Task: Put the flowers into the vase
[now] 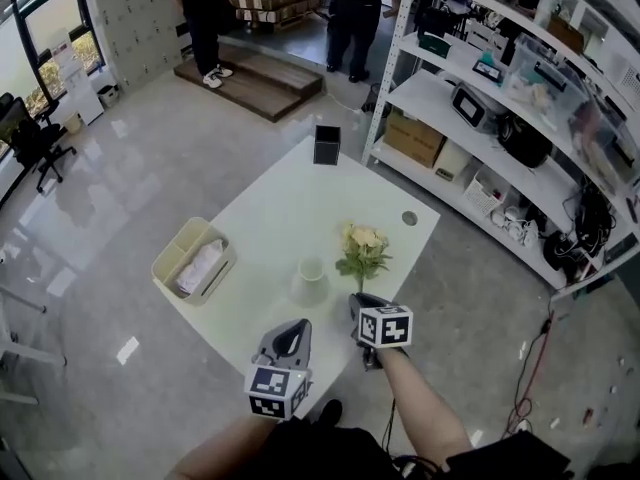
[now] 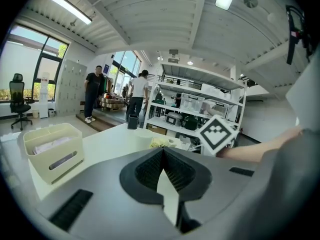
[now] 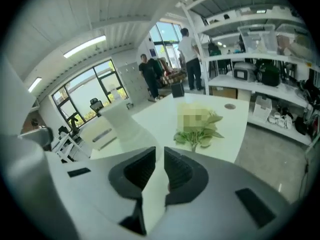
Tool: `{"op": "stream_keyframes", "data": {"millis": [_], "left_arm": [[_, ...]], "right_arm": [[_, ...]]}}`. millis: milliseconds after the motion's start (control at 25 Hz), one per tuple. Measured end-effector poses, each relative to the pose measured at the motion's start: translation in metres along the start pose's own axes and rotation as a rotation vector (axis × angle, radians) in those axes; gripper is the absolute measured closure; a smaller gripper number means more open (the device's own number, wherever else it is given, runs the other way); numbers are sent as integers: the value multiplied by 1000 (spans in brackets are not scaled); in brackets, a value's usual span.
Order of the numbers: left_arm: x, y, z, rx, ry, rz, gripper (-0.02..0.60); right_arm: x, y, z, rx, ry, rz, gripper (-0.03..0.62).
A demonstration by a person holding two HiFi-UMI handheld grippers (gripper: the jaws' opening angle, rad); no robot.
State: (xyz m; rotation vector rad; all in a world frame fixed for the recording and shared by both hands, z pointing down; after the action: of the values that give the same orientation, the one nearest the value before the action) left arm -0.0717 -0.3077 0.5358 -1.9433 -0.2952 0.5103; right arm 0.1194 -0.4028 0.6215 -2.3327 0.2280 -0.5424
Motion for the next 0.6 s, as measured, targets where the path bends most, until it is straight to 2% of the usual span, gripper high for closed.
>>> {"op": "stream_keyframes", "data": {"millis": [120, 280, 400, 600], "left_arm": [[-5, -4, -4, -21, 2, 7, 577], [-11, -11, -6, -48, 16, 25, 577], [-15, -10, -9, -60, 23, 27, 577], [-21, -11, -8, -58, 38, 36, 577]], "right_arm": [[48, 8, -45, -234, 9, -84, 468], [87, 15, -79, -456, -7, -185, 428], [99, 19, -96, -544, -5, -254, 424], [111, 16, -112, -620, -11, -342, 427]]}}
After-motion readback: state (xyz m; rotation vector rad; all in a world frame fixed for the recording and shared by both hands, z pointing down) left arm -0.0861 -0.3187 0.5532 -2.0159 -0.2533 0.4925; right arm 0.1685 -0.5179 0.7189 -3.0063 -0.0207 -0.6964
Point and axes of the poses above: the fingertips, and each gripper's own axes: z backward along the fingers, x to its right, y out of its top, the point moved 8 cm from there along z, backward along the fingers, and after that the axes turned 2 degrees about y, right-handed, at the moved point
